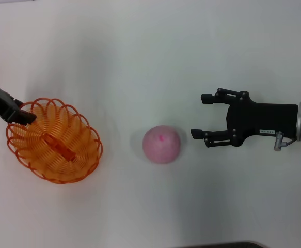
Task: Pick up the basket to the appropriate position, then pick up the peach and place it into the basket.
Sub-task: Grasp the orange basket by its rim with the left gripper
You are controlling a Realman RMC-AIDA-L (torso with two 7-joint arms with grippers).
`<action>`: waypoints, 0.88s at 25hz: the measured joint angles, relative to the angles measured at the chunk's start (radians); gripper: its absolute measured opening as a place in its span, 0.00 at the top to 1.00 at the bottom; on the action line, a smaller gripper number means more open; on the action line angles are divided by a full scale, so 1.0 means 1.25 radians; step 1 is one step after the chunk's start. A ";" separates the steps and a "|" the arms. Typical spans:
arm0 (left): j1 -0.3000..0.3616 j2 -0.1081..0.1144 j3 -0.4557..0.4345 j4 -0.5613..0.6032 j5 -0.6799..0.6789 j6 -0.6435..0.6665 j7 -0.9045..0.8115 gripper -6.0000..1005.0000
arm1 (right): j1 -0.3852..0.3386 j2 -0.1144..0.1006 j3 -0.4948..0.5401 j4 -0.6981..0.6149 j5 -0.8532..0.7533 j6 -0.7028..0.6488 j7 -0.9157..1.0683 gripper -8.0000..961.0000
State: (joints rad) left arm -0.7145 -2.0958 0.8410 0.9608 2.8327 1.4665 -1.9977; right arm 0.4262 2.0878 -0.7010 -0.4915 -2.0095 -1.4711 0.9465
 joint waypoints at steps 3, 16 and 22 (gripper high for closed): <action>0.001 0.000 0.006 0.002 0.007 0.004 0.000 0.55 | 0.000 0.000 0.000 0.001 0.000 0.000 0.000 0.02; -0.009 0.005 -0.004 0.002 0.011 0.036 -0.016 0.83 | 0.001 0.000 0.000 0.001 0.004 0.001 0.000 0.02; -0.030 0.018 -0.053 -0.003 0.010 0.103 -0.059 0.83 | 0.001 0.000 0.000 0.000 0.004 0.001 0.000 0.02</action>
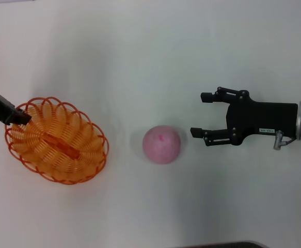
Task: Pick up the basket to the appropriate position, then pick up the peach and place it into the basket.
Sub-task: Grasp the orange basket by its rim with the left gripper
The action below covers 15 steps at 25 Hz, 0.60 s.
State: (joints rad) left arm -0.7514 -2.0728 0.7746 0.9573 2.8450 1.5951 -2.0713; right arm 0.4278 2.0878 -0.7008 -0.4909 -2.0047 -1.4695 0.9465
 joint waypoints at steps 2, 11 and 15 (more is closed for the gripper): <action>-0.011 0.008 -0.028 -0.010 0.000 0.030 -0.015 0.85 | 0.000 0.000 0.001 0.000 0.000 0.000 0.000 0.02; -0.027 0.056 -0.101 -0.086 -0.012 0.076 -0.104 0.92 | 0.000 0.000 0.003 0.000 0.001 -0.004 0.004 0.02; -0.028 0.070 -0.132 -0.114 -0.014 0.096 -0.126 0.93 | 0.001 0.000 0.002 0.000 0.001 -0.003 0.010 0.02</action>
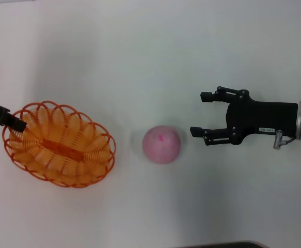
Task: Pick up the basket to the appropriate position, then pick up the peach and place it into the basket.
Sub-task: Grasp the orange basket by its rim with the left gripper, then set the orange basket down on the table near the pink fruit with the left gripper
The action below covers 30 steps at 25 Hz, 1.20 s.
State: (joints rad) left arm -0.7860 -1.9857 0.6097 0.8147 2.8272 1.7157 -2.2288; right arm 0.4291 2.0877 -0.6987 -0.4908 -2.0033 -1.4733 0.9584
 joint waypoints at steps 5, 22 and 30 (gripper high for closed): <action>0.009 0.007 -0.037 -0.014 -0.037 0.049 -0.004 0.93 | 0.000 0.000 -0.001 0.000 0.000 -0.001 0.000 0.02; 0.129 -0.111 -0.118 0.143 -0.049 0.091 -0.072 0.93 | -0.003 0.000 0.007 0.000 0.000 -0.003 0.000 0.02; 0.161 -0.141 -0.119 0.181 -0.052 0.095 -0.089 0.93 | -0.005 0.001 0.007 0.000 0.000 -0.005 0.000 0.02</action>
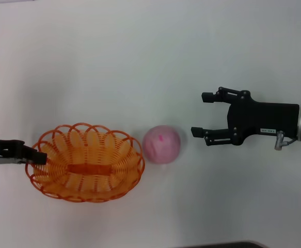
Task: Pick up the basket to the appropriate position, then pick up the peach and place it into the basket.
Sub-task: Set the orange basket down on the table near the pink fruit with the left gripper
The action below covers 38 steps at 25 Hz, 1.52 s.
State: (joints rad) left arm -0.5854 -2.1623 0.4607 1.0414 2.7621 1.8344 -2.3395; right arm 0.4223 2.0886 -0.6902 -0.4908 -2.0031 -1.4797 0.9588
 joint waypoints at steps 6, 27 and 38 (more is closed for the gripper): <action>0.030 -0.002 0.005 -0.001 -0.042 -0.005 -0.030 0.93 | -0.002 0.001 0.001 0.000 0.009 -0.004 0.000 0.02; 0.094 -0.010 0.120 -0.016 -0.133 -0.118 -0.072 0.93 | -0.002 0.001 0.002 0.001 0.034 -0.007 0.000 0.02; 0.112 -0.010 0.168 -0.006 -0.186 -0.150 -0.087 0.93 | -0.002 0.001 0.002 0.001 0.034 -0.003 0.000 0.02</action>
State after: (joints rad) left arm -0.4455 -2.1751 0.6703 1.0342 2.5299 1.6469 -2.4482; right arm 0.4203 2.0893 -0.6871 -0.4894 -1.9601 -1.4836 0.9587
